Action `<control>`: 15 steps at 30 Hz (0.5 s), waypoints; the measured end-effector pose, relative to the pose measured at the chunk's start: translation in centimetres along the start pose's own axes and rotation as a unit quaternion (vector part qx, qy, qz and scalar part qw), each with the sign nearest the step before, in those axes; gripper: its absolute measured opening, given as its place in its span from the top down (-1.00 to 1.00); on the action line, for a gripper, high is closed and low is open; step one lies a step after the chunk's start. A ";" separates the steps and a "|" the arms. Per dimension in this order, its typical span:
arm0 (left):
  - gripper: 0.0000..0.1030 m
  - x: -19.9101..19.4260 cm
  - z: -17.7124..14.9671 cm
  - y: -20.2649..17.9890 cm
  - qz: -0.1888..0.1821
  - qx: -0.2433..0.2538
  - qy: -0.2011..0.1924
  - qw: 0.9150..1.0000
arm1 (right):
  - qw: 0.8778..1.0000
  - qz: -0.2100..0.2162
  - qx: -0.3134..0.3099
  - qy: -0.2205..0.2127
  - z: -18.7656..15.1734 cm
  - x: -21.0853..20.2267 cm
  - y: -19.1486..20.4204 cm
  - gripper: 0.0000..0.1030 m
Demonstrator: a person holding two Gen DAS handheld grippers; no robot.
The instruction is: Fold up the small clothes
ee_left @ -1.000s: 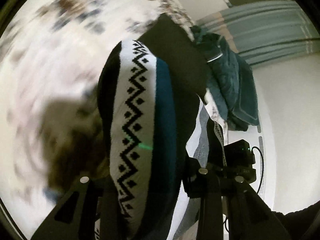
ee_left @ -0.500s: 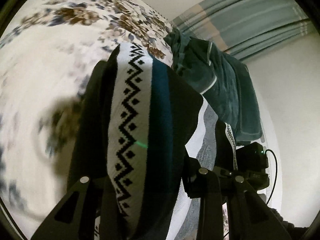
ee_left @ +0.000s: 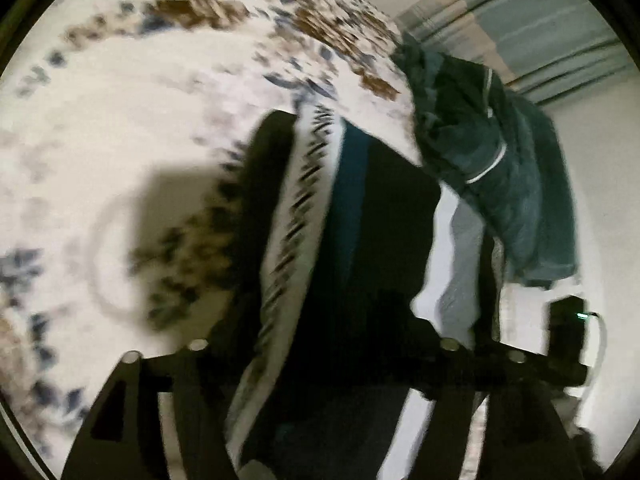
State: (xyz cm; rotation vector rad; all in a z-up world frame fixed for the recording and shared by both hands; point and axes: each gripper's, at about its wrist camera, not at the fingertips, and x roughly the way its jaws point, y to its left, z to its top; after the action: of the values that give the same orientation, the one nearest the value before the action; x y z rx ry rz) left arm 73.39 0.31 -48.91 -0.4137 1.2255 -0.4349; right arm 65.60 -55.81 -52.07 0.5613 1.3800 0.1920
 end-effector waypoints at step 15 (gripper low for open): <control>-1.00 -7.1 -9.9 -9.4 0.204 0.087 -0.073 0.972 | 0.954 -0.283 -0.007 -0.101 -13.2 -3.2 18.6 -1.00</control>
State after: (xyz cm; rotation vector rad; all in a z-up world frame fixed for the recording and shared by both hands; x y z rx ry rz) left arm 61.03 -4.59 -41.15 -0.0369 1.0841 -0.1511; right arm 55.88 -37.88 -41.41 0.1492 1.2841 -0.3131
